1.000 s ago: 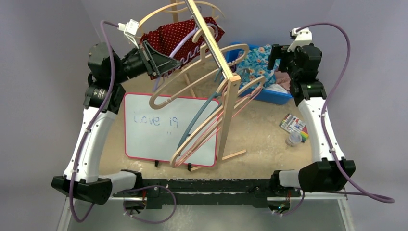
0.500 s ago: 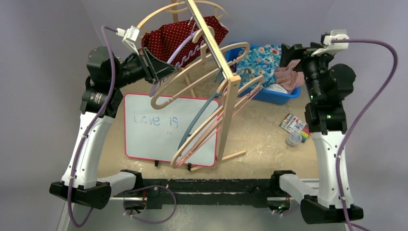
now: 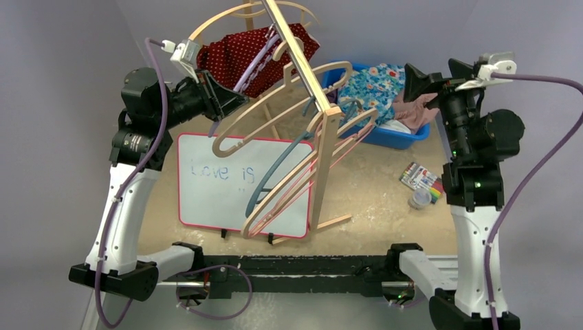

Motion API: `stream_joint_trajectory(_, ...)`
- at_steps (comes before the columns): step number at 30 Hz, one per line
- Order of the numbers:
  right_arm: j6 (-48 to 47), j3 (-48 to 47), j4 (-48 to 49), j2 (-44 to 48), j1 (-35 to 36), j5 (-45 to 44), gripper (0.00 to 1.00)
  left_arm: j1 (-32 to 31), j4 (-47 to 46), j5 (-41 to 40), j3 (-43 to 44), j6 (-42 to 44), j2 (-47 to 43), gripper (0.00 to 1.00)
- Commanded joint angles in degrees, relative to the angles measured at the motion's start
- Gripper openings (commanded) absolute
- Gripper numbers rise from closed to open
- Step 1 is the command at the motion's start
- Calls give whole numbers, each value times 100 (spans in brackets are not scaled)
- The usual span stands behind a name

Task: Remove the skirt from the hanger
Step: Place the hanger at the clothesline, then reset both arms

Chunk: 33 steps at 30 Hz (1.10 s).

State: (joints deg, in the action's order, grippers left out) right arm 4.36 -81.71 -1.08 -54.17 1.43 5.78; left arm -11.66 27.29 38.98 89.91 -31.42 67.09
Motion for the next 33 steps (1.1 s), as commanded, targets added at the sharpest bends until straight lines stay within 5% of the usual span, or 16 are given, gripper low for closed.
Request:
stream_joint_trajectory(1,137,77,519,529,-28,400,99,50,816,-1007,196,516,-38,18)
stream_joint_trajectory(8,12,129,103,858,-29,433,99,50,644,-1464,209,691,-214,55)
stream_joint_trajectory(12,-42,130,-85,1071,-29,424,99,50,424,-2362,118,726,-502,66)
stream_joint_trajectory(24,-282,-107,-966,1670,6,502,99,50,-1269,-4993,-105,1288,-1952,77)
stream_joint_trajectory(33,-557,-454,-1889,2357,32,-129,99,-165,-1433,-5706,50,2027,-2391,81)
